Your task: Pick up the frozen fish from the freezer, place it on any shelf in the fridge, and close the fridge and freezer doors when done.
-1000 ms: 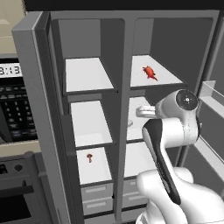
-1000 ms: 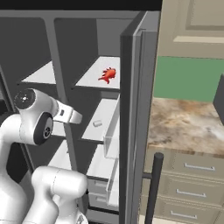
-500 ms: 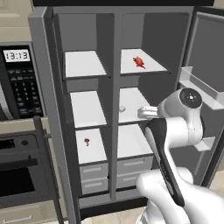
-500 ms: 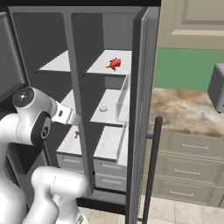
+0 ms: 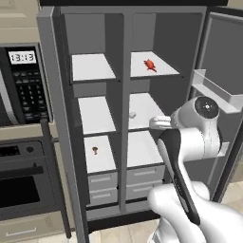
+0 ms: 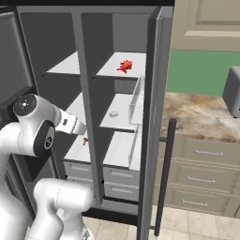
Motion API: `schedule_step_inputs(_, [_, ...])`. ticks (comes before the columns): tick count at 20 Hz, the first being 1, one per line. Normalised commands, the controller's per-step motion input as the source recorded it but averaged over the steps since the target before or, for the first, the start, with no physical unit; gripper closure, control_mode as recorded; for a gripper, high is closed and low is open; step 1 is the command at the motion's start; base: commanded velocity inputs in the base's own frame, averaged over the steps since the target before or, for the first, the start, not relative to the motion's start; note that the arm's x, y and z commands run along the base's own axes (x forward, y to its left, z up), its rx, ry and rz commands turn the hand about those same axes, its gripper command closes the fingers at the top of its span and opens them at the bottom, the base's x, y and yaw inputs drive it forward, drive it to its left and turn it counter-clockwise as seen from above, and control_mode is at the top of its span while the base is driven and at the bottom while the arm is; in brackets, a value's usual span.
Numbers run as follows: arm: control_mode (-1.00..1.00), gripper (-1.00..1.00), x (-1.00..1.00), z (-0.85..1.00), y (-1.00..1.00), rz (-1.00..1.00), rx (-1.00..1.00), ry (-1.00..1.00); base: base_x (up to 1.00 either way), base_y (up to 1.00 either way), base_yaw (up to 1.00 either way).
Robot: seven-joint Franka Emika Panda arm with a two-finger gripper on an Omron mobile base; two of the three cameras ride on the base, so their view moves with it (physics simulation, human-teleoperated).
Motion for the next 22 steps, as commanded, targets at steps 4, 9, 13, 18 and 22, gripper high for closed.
schedule_step_inputs(4, [1.00,-1.00,0.00,0.00,0.00,0.00,0.00,0.00,-0.25,0.19,0.00])
schedule_step_inputs(9, [1.00,-1.00,0.00,0.00,0.00,0.00,0.00,0.00,-0.45,0.18,0.00])
schedule_step_inputs(13, [1.00,-1.00,0.00,0.00,0.00,0.00,0.00,0.00,-0.19,0.29,0.00])
schedule_step_inputs(18, [1.00,-1.00,0.00,0.00,0.00,0.00,0.00,0.00,-0.44,0.10,0.00])
schedule_step_inputs(22, [1.00,-1.00,0.00,0.00,0.00,0.00,0.00,0.00,-0.38,0.01,0.00])
